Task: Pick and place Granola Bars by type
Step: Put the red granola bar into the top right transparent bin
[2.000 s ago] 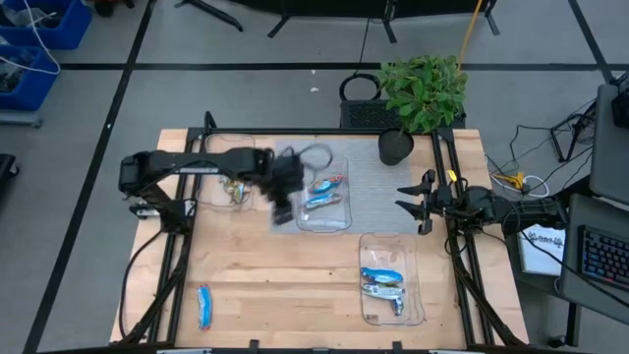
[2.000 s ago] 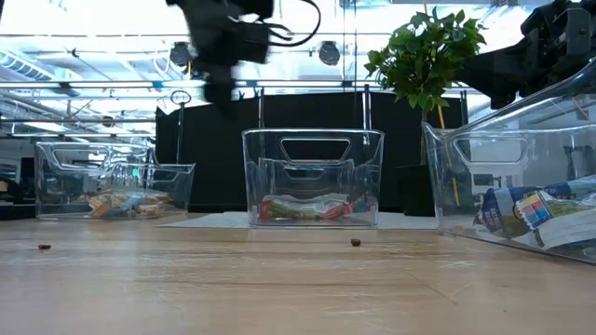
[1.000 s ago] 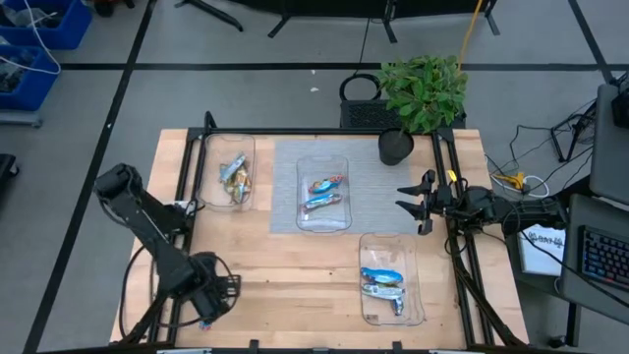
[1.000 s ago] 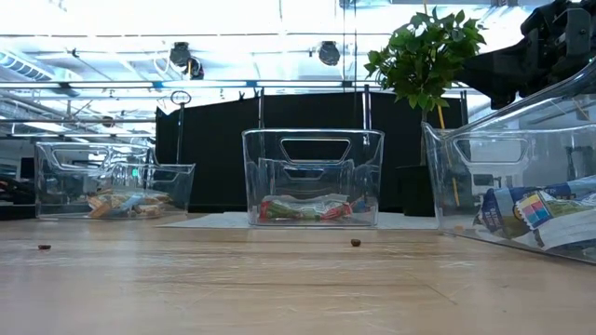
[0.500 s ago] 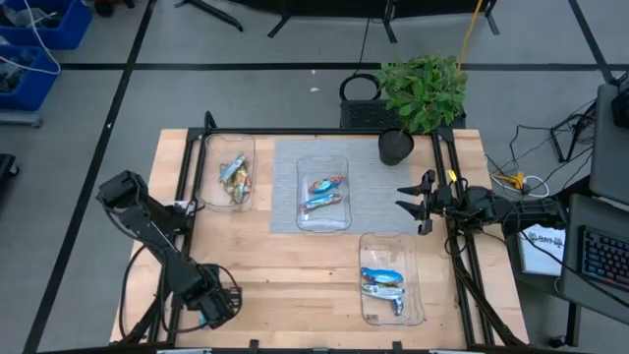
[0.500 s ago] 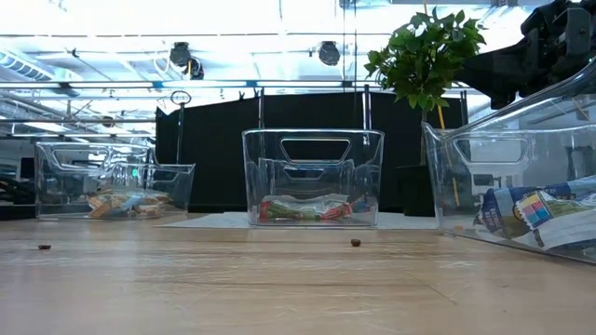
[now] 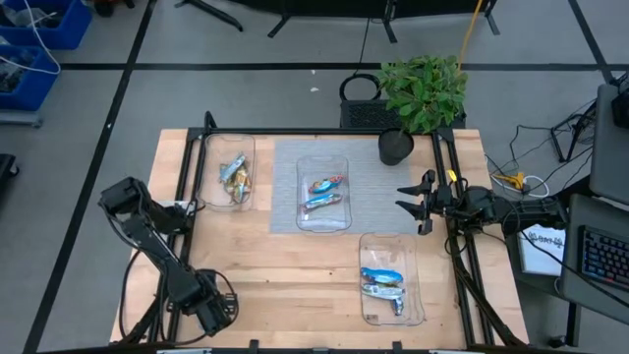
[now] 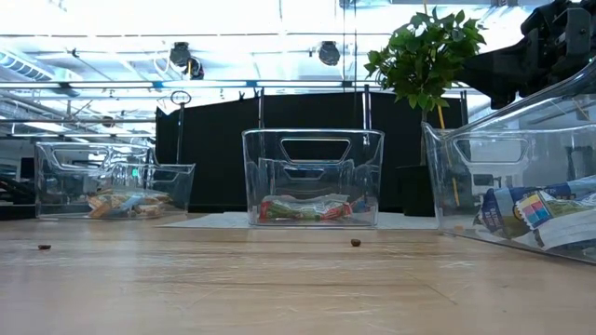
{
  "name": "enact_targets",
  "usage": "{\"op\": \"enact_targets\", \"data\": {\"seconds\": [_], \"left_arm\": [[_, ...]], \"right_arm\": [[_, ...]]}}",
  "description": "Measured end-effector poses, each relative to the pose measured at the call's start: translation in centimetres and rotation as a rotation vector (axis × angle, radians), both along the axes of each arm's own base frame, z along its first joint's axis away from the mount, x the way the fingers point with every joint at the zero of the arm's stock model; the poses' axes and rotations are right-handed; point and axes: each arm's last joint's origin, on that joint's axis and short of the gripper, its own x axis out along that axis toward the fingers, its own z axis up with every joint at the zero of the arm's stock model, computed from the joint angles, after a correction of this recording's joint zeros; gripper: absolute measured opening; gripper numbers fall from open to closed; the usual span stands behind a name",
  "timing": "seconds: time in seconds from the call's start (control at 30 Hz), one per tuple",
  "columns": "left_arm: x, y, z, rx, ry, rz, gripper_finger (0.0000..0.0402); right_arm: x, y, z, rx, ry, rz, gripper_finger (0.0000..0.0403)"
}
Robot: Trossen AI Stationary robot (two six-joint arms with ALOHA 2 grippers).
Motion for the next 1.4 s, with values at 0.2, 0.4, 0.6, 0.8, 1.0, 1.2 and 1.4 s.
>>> {"op": "enact_targets", "data": {"seconds": [0.2,0.4,0.6,0.8,1.0,1.2,1.4], "left_arm": [[-0.1,-0.3,-0.6,0.030,-0.010,-0.012,0.0188],[0.2,-0.9,-1.4,0.017,-0.027,-0.022,0.0188],[0.1,-1.2,-1.8,0.023,-0.037,-0.066,0.0168],[-0.2,-1.3,-1.8,0.050,-0.065,-0.091,0.0034],[0.1,-0.9,-1.7,0.228,-0.320,-0.138,0.0013],[1.8,0.9,0.6,0.498,-0.583,-0.283,0.0010],[3.9,4.0,5.6,0.782,-0.814,-0.504,0.0010]], "right_arm": [[0.0,0.0,0.0,0.000,0.000,0.000,0.0160],[0.0,0.0,0.0,0.000,0.000,0.000,0.0160],[0.0,0.0,0.0,0.000,0.000,0.000,0.0160],[0.0,0.0,0.0,0.000,0.000,0.000,0.0160],[0.0,0.0,0.0,0.000,0.000,0.000,0.0160],[0.0,0.0,0.0,0.000,0.000,0.000,0.0160],[0.0,0.0,0.0,0.000,0.000,0.000,0.0160]]}}
